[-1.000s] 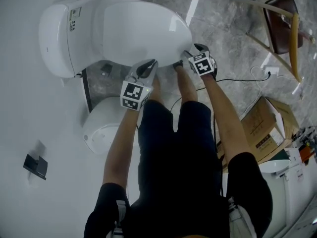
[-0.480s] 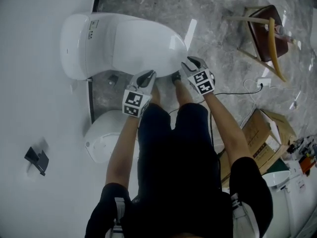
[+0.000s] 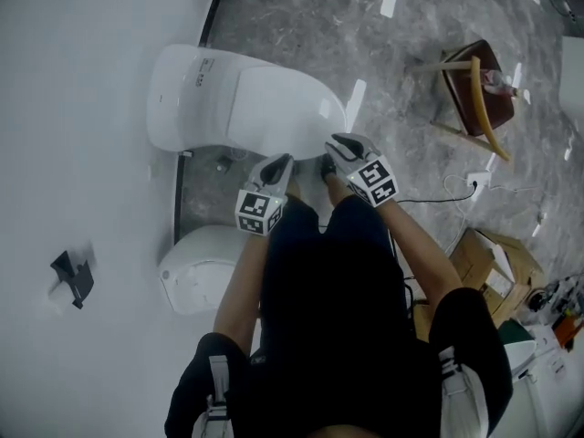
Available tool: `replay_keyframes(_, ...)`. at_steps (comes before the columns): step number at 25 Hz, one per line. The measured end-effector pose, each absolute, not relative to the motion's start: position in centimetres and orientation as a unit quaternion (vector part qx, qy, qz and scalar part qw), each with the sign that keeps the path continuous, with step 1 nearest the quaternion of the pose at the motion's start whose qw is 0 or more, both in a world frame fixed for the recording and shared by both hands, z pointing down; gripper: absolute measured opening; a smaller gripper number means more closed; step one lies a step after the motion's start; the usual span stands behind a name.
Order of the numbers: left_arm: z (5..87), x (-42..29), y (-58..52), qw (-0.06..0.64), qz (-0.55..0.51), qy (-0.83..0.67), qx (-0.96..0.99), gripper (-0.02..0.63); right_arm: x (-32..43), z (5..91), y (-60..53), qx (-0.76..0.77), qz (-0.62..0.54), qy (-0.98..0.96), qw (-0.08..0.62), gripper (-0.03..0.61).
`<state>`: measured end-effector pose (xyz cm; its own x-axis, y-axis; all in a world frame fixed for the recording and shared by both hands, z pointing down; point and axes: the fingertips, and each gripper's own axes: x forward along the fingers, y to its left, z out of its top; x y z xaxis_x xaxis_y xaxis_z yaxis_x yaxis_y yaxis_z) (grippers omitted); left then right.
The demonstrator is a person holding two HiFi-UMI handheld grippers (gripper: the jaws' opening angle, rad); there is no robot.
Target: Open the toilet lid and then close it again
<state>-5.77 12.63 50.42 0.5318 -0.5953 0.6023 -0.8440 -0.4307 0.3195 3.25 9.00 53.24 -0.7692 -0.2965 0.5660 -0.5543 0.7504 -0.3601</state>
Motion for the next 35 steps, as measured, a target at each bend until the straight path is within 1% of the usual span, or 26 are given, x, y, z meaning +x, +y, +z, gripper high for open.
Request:
replay_keyframes(5, 47.1, -6.4, 13.1, 0.281, 0.193, -0.446, 0.828, 0.032, 1.3, 48.7, 11.2, 0.188, 0.238, -0.923, 0.237, 0.066)
replay_keyframes(10, 43.1, -6.5, 14.1, 0.254, 0.184, -0.45, 0.836, 0.032, -0.5, 43.1, 12.7, 0.13, 0.216, -0.945, 0.206, 0.066)
replay_keyframes(15, 39.2, -6.8, 14.7, 0.234, 0.164, -0.468, 0.836, 0.032, -1.6, 38.4, 12.9, 0.121, 0.2, -0.957, 0.171, 0.064)
replay_keyframes(18, 37.2, -6.6, 14.6, 0.221, 0.154, -0.473, 0.839, 0.032, -1.6, 36.6, 12.8, 0.124, 0.196, -0.96, 0.158, 0.005)
replay_keyframes(25, 35.2, -6.2, 13.8, 0.208, 0.141, -0.477, 0.842, 0.032, -0.8, 35.5, 12.5, 0.137, 0.182, -0.96, 0.163, 0.003)
replay_keyframes(35, 34.6, -5.5, 13.2, 0.199, 0.138, -0.472, 0.848, 0.032, -0.2, 35.6, 11.8, 0.138, 0.174, -0.96, 0.168, 0.003)
